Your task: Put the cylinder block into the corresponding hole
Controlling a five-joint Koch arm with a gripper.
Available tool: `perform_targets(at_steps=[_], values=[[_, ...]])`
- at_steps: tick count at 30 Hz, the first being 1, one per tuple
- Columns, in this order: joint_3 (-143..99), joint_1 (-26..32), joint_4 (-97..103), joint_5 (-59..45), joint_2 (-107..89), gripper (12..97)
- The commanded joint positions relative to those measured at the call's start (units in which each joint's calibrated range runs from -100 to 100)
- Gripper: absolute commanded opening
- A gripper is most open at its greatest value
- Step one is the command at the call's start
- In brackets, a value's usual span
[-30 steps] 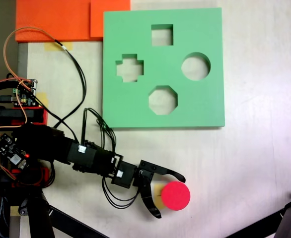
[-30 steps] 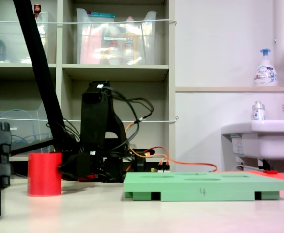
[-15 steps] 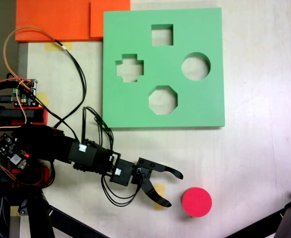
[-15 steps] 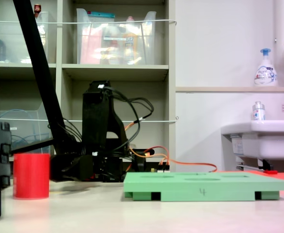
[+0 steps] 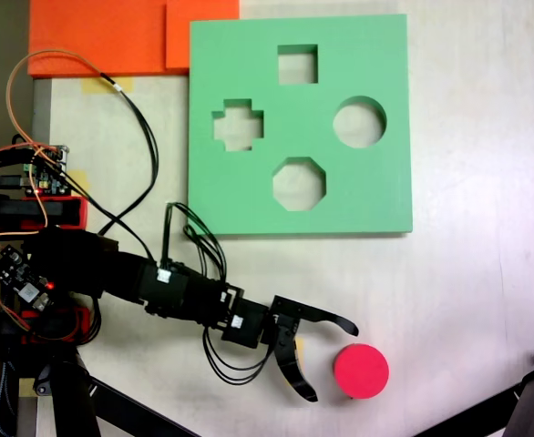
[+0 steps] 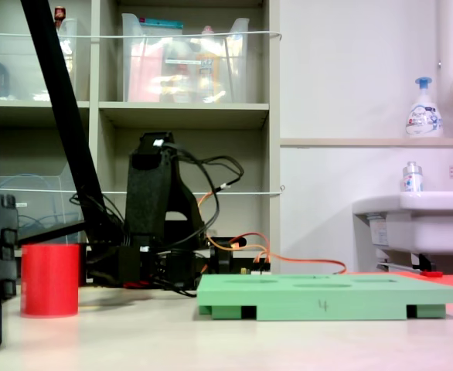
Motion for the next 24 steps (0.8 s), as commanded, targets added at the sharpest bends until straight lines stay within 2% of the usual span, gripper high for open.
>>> perform_targets(at_steps=[1,20,21,24], values=[[3.6,0.0,4.9,0.5,0.9,68.7],[24.0,-1.1,-6.2,1.2,14.4,68.5],[24.4,-1.1,-6.1,1.3,15.0,67.0],[23.8,-1.1,-5.0,1.3,15.0,51.1]])
